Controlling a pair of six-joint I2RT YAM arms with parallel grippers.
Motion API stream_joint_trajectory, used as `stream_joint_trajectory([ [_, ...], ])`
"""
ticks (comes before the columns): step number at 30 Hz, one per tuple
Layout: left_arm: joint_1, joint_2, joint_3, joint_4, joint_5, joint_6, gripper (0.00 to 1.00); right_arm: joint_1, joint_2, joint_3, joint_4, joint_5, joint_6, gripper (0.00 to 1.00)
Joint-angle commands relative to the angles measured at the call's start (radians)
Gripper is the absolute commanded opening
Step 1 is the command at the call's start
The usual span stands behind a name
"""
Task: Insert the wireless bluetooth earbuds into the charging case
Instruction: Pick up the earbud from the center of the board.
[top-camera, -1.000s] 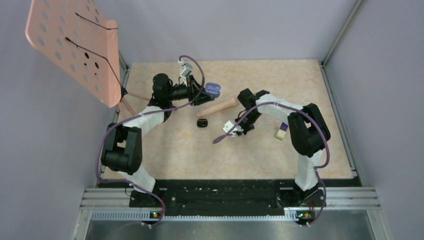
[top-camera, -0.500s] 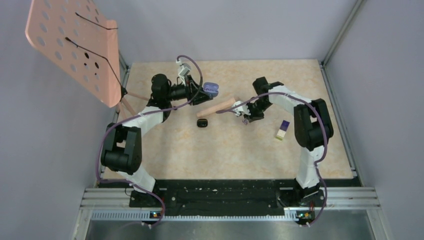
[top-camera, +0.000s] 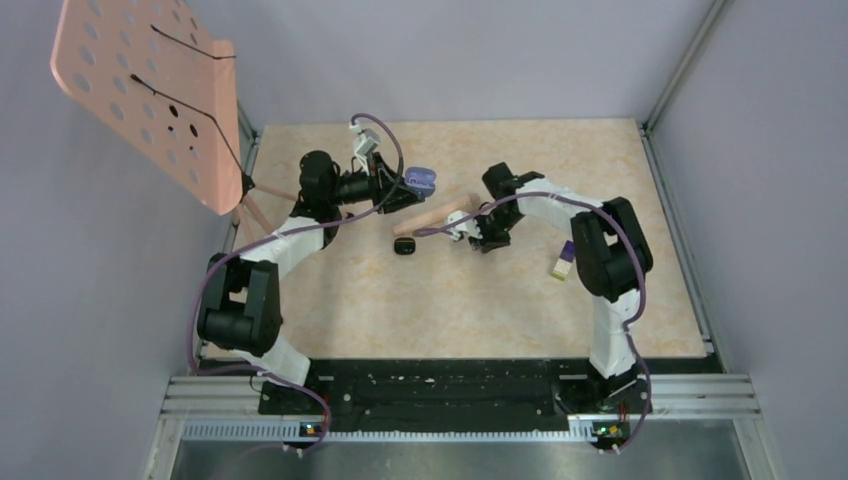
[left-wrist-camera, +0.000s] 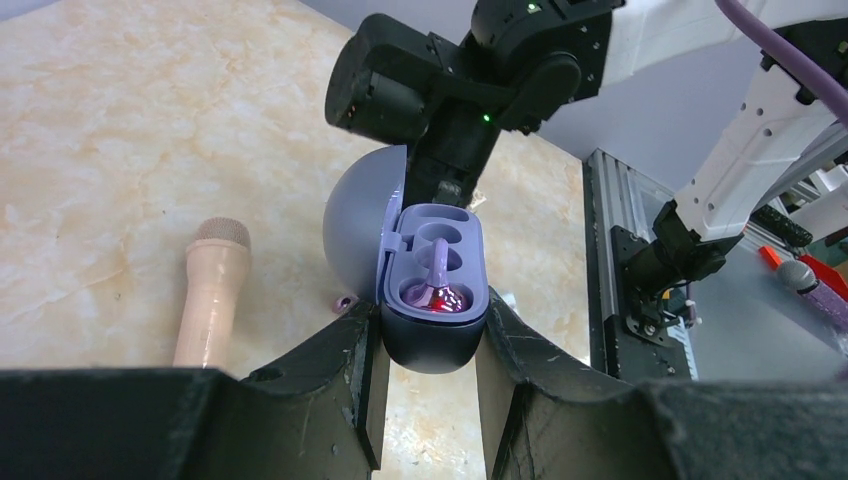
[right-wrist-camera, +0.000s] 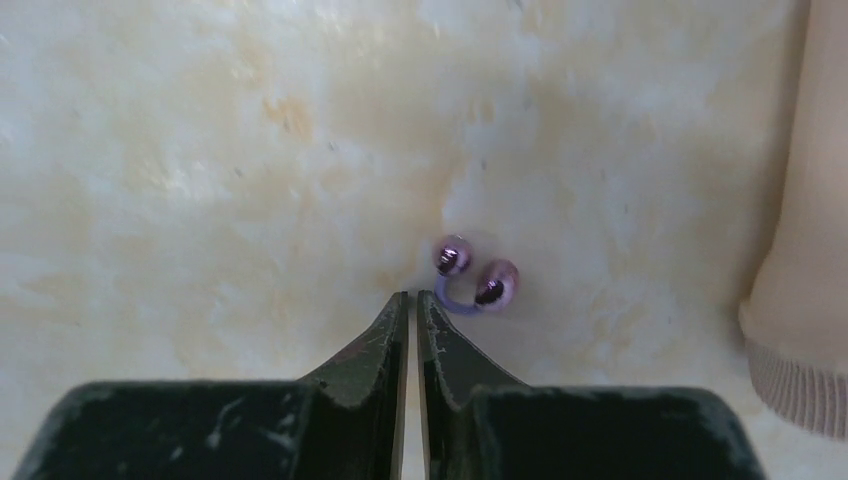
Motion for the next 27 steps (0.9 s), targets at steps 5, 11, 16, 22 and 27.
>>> stream_joint_trajectory([
  [5,0.006,-0.038,0.001,0.012,-0.009,0.021,0.00,0.095,0.023,0.056,-0.029,-0.114,0.158,0.07],
  [11,0.006,-0.035,0.005,0.010,-0.013,0.020,0.00,0.077,-0.024,0.093,-0.076,-0.155,0.101,0.11],
  [16,0.008,-0.024,0.007,0.006,-0.019,0.020,0.00,0.057,-0.174,-0.085,-0.057,-0.100,-0.260,0.14],
  [22,0.008,-0.020,0.010,0.002,-0.023,0.023,0.00,0.052,-0.139,-0.072,-0.102,-0.010,-0.460,0.16],
  [27,0.009,-0.025,0.006,-0.008,-0.020,0.029,0.00,0.051,-0.087,-0.027,-0.093,0.024,-0.502,0.21],
])
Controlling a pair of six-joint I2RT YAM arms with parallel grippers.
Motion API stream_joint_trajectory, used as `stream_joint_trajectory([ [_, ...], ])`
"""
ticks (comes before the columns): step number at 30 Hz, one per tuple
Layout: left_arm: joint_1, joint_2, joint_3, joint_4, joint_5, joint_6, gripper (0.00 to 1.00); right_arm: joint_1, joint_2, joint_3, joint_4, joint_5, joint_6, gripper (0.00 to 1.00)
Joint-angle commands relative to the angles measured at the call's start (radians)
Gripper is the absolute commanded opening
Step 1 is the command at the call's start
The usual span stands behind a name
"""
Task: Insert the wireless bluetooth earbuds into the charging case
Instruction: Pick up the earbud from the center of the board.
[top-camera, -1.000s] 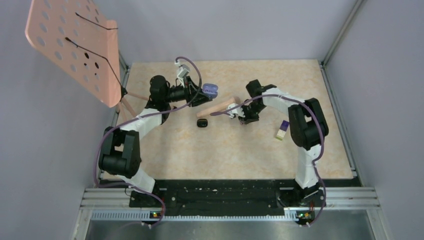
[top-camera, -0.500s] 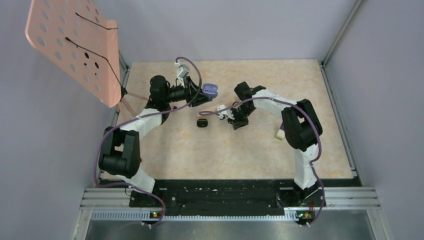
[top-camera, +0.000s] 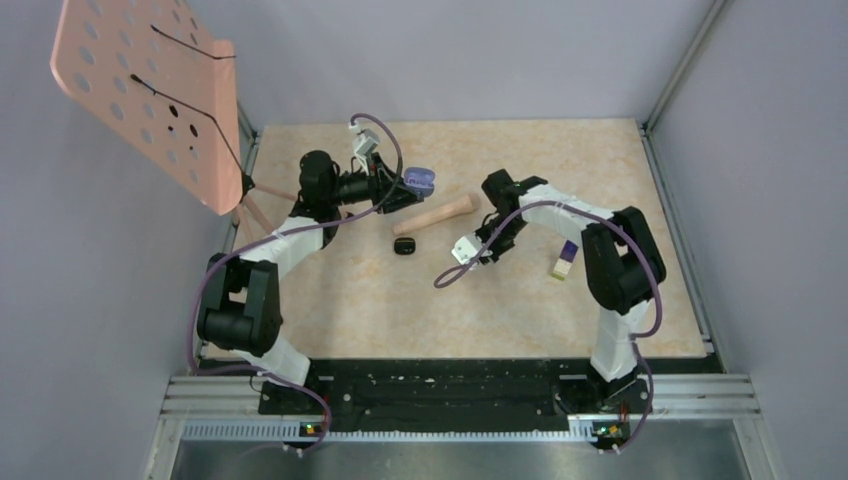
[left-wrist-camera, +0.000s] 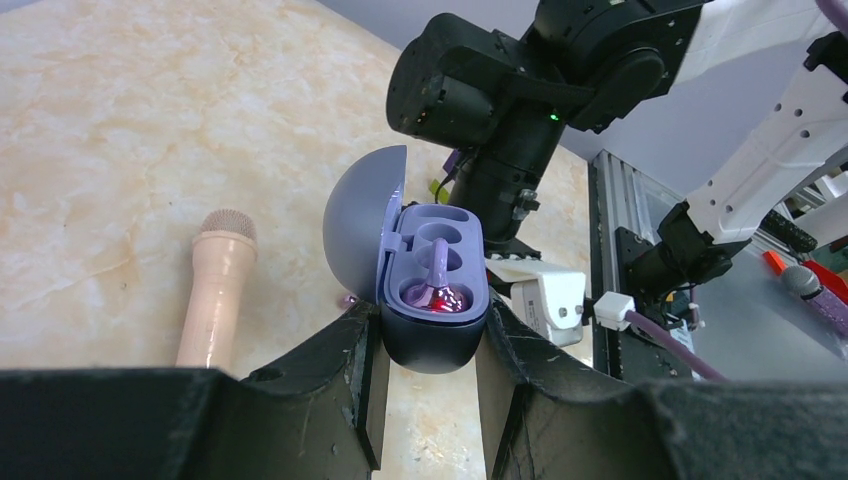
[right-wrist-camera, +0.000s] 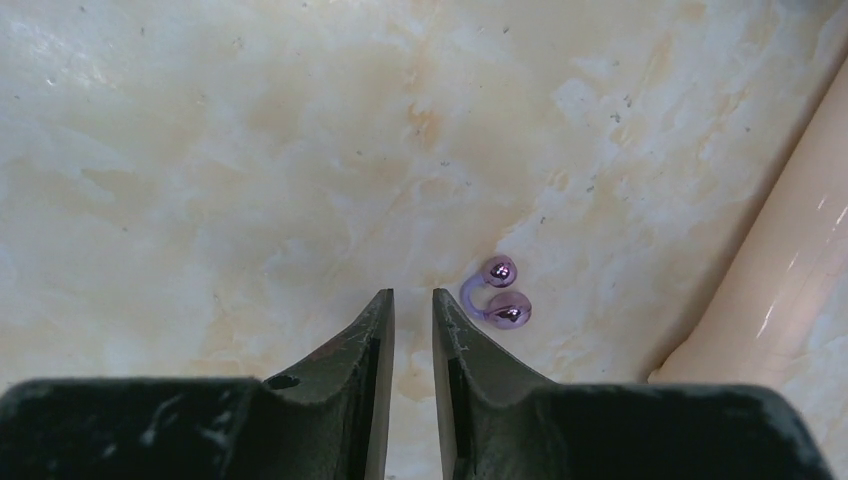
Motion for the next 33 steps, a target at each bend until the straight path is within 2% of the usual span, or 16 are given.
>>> stream_joint_trajectory([
  [1,0.006,-0.025,0.005,0.014,-0.009,0.016,0.00,-0.007,0.041,0.059,-0.002,0.022,-0.108,0.21],
  [22,0.009,-0.007,0.017,0.011,-0.008,0.014,0.00,-0.007,0.126,0.089,0.043,0.099,-0.164,0.23],
  [33,0.015,-0.008,0.015,0.005,-0.008,0.022,0.00,-0.008,0.144,0.143,0.005,0.108,-0.177,0.20],
])
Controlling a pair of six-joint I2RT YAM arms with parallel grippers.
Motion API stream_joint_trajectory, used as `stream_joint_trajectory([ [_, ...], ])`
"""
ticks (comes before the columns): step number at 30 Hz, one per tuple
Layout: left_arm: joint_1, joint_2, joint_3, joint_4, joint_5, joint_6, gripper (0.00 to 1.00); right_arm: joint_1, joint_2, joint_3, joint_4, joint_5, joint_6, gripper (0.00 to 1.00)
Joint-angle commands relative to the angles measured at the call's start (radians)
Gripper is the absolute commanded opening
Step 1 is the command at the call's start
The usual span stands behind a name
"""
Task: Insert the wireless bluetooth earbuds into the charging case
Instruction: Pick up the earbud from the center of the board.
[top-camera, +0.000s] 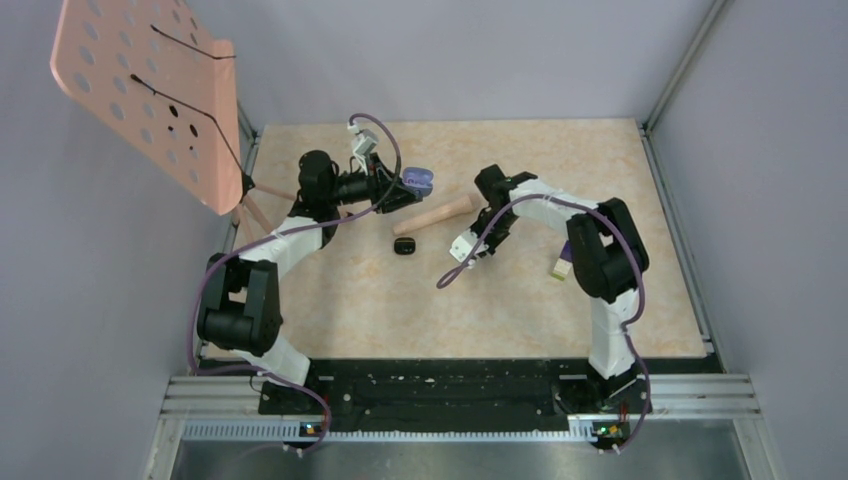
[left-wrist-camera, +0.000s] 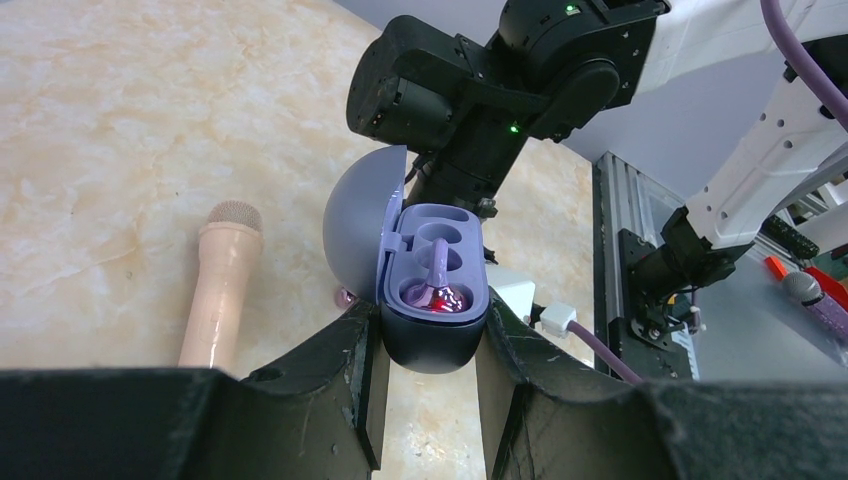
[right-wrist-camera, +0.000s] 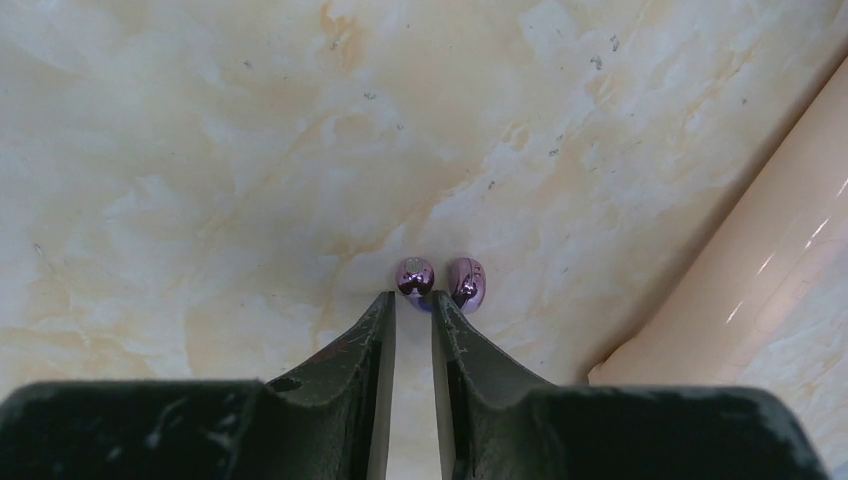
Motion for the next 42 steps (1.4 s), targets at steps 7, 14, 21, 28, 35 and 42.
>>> stream_joint_trajectory([
  [7,0.009,-0.007,0.016,0.020,-0.002,0.022,0.00,0.003,0.043,0.047,-0.062,-0.005,-0.016,0.12],
  [14,0.011,-0.010,0.012,0.010,0.000,0.027,0.00,0.046,0.056,0.072,-0.070,-0.048,0.214,0.10],
  [21,0.011,-0.010,0.013,0.013,-0.005,0.027,0.00,0.053,0.147,0.254,-0.137,-0.187,0.845,0.09],
  [28,0.011,-0.003,0.024,0.013,0.001,0.018,0.00,0.030,0.141,0.286,-0.017,-0.283,1.501,0.10],
  [35,0.011,0.011,0.036,0.019,-0.006,0.008,0.00,0.021,-0.048,0.181,0.113,-0.305,1.581,0.22],
  [42,0.012,0.012,0.035,0.030,-0.012,0.004,0.00,-0.019,-0.067,0.172,-0.042,-0.405,1.260,0.20],
])
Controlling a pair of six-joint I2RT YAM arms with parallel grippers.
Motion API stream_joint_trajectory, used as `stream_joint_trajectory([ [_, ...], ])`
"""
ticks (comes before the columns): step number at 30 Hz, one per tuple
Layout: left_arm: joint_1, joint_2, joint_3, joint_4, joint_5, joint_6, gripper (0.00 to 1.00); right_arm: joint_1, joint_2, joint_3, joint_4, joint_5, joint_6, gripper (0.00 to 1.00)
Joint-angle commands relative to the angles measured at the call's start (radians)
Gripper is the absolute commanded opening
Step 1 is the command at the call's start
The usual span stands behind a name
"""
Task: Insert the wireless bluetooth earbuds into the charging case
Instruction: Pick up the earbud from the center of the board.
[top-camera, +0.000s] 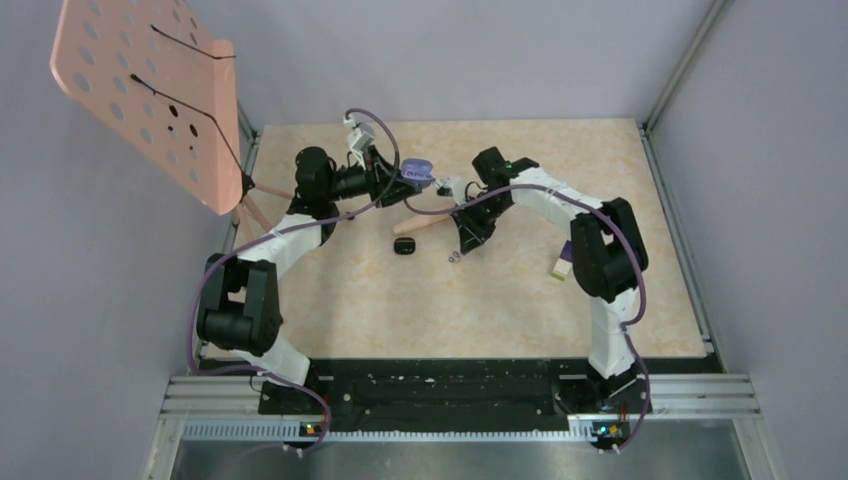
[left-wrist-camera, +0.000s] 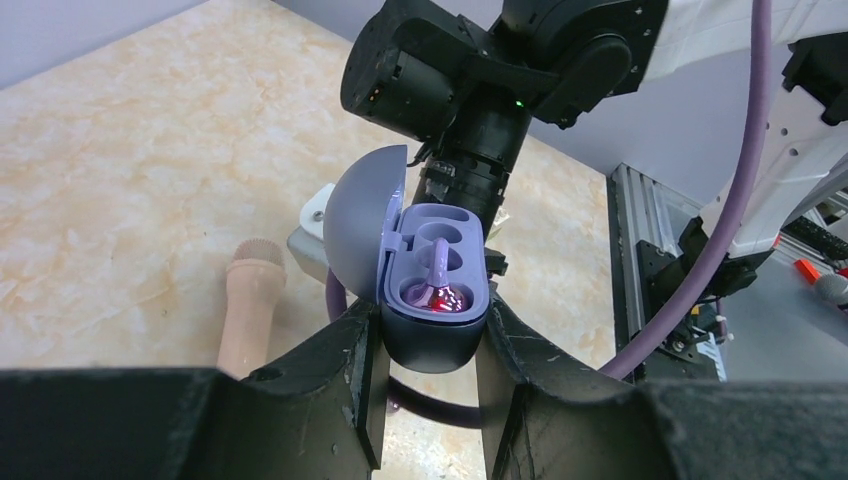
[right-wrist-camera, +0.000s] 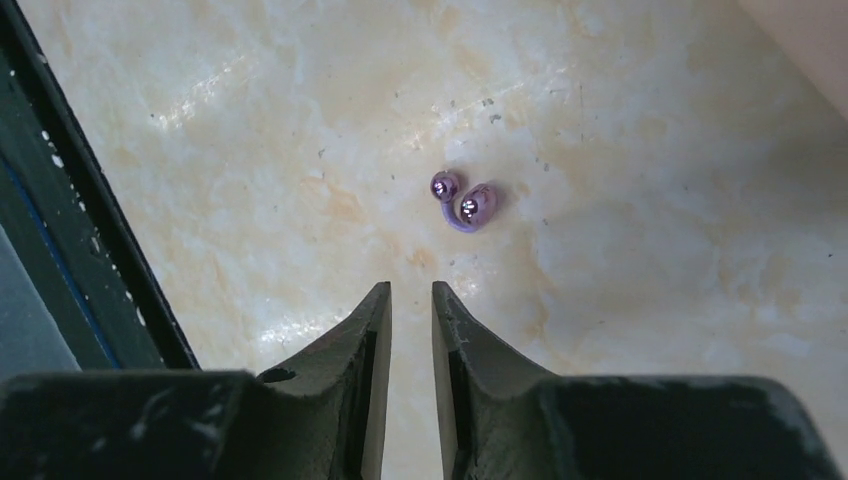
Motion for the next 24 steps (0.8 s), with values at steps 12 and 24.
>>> stream_joint_trajectory([
  [12,0.010,0.002,0.002,-0.037,-0.014,0.003,0.00,0.019,-0.289,-0.306,0.154,-0.078,-1.294,0.11],
  [24,0.021,-0.011,-0.011,-0.061,-0.031,0.005,0.00,0.055,-0.149,-0.230,0.035,-0.050,-1.536,0.11],
])
